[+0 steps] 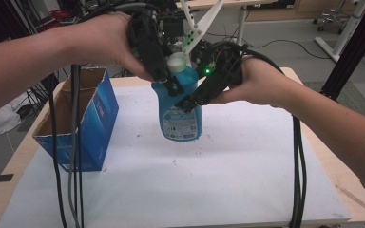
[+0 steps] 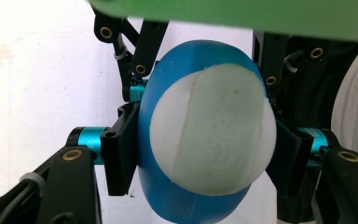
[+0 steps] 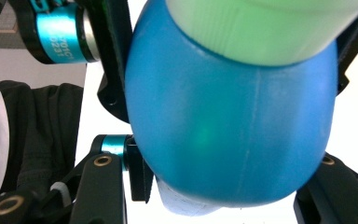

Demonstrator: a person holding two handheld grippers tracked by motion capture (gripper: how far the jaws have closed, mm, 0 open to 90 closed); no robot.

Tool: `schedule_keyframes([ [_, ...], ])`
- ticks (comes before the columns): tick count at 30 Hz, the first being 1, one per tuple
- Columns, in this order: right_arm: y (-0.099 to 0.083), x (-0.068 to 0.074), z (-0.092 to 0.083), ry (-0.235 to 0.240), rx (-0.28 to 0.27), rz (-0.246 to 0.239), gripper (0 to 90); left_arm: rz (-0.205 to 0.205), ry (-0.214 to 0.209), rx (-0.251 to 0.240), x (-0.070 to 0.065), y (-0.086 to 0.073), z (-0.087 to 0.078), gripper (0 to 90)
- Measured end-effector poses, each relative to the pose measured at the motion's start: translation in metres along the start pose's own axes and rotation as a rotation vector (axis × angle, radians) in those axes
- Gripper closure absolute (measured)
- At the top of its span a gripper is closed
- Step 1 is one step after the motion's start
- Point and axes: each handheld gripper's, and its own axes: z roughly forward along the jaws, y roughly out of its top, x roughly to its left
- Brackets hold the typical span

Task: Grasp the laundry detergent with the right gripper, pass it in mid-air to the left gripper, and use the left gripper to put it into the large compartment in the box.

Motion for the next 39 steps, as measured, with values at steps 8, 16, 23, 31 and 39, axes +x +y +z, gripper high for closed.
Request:
schedule_keyframes([
  [8,0.0,0.0,0.001,0.001,0.002,-0.003,47.6,0.002,0.002,0.009,-0.001,0.001,0.001,36.7],
  [16,0.0,-0.004,0.002,0.0,-0.019,-0.037,47.3,0.019,0.009,-0.007,0.0,0.0,-0.001,37.4],
  [23,0.0,-0.005,0.002,0.002,-0.026,-0.039,46.1,0.012,0.012,-0.011,-0.001,-0.001,-0.001,37.5],
  [31,0.002,-0.005,-0.001,0.021,-0.049,-0.027,40.6,0.004,0.008,-0.011,0.0,-0.005,-0.005,37.6],
  [39,0.0,-0.01,-0.004,0.013,-0.05,0.018,22.9,-0.01,0.014,-0.008,0.0,-0.008,-0.007,37.7],
])
